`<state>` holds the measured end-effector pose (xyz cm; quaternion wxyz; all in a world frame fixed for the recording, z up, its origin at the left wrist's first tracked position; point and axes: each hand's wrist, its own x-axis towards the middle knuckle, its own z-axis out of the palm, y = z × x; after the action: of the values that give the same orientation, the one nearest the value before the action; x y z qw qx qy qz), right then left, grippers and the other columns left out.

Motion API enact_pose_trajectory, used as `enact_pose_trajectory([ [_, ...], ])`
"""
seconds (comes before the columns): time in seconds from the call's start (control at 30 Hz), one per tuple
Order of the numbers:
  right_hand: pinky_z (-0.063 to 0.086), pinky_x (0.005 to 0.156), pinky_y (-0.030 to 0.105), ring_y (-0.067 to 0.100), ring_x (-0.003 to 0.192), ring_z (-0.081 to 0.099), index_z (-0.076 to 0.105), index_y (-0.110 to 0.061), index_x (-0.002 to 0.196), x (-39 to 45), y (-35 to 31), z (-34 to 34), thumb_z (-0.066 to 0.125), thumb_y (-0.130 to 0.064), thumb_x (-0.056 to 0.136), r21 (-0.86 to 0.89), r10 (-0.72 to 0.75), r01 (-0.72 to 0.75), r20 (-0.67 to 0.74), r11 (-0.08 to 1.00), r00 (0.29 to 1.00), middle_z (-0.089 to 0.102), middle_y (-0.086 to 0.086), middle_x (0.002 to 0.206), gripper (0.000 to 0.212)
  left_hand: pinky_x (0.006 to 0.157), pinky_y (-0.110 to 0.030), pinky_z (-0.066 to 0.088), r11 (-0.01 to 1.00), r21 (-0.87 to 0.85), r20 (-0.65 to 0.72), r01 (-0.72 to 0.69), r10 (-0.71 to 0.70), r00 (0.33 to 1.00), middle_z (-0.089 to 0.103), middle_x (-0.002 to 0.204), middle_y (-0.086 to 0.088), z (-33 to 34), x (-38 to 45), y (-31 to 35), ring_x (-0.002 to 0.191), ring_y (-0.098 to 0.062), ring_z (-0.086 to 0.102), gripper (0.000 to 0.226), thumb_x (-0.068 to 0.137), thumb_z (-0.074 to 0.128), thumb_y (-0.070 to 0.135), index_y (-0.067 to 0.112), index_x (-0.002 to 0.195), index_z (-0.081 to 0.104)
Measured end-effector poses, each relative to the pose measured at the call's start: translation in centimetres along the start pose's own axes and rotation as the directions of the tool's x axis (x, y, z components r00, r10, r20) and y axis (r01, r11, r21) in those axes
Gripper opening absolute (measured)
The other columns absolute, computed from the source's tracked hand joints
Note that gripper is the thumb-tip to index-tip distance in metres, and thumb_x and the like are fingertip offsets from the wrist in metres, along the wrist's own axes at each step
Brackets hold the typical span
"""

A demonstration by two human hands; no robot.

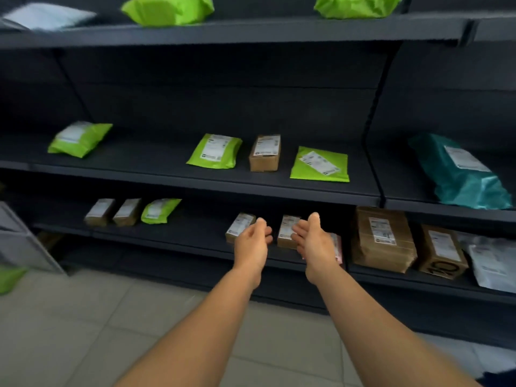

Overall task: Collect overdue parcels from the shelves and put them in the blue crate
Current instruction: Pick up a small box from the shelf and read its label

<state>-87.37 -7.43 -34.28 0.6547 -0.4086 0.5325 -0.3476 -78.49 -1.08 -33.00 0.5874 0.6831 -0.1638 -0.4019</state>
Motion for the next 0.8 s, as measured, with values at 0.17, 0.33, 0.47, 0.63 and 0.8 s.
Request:
enact_pose_trajectory([
  [0.17,0.04,0.107,0.04,0.014,0.096,0.061,0.062,-0.009,0.122,2.7,1.0,3.8,0.034,-0.046,0.102,-0.025,0.044,-0.043,0.044,0.999,0.998,0.065,0.002,0.111,0.051,0.102,-0.036,0.045,0.999,-0.023,-0.051,0.033,-0.034,0.998,0.066,0.105,0.004,-2.4,3.4,-0.3,0.098,-0.01,0.063,0.02,0.099,0.045,0.034,0.028,0.086,0.058],
  [0.33,0.038,0.108,0.041,0.016,0.102,0.06,0.059,-0.01,0.127,7.4,2.2,6.7,0.033,-0.048,0.101,-0.059,0.098,-0.092,0.102,0.994,0.99,0.064,0.004,0.123,0.053,0.096,-0.033,0.046,0.999,-0.012,-0.108,0.053,-0.054,0.993,0.067,0.107,0.003,-3.3,8.0,-0.9,0.097,-0.01,0.063,0.021,0.098,0.044,0.034,0.031,0.083,0.058],
  [0.47,0.035,0.11,0.044,0.016,0.105,0.056,0.053,-0.013,0.133,11.4,3.0,7.5,0.033,-0.047,0.102,-0.129,0.162,-0.144,0.143,0.981,0.976,0.058,-0.002,0.117,0.05,0.088,-0.03,0.044,0.996,-0.02,-0.127,0.09,-0.092,0.988,0.066,0.109,0.001,-2.8,12.4,-1.7,0.098,-0.012,0.062,0.018,0.098,0.043,0.033,0.035,0.083,0.054],
  [0.63,0.037,0.11,0.045,0.018,0.109,0.053,0.047,-0.016,0.137,15.9,5.4,7.8,0.038,-0.046,0.102,-0.207,0.223,-0.193,0.132,0.959,0.966,0.054,-0.001,0.121,0.047,0.085,-0.03,0.042,0.989,-0.018,-0.159,0.146,-0.147,0.976,0.065,0.104,0.0,-2.4,17.2,-5.0,0.096,-0.015,0.058,0.017,0.098,0.044,0.034,0.032,0.086,0.055],
  [0.8,0.037,0.109,0.045,0.024,0.126,0.049,0.045,-0.019,0.14,19.9,8.4,9.2,0.04,-0.045,0.101,-0.279,0.243,-0.202,0.123,0.939,0.962,0.05,0.002,0.138,0.047,0.092,-0.029,0.041,0.983,-0.042,-0.19,0.178,-0.183,0.964,0.062,0.116,0.001,-2.7,21.9,-8.0,0.106,-0.015,0.056,0.033,0.1,0.042,0.038,0.022,0.125,0.055],
])
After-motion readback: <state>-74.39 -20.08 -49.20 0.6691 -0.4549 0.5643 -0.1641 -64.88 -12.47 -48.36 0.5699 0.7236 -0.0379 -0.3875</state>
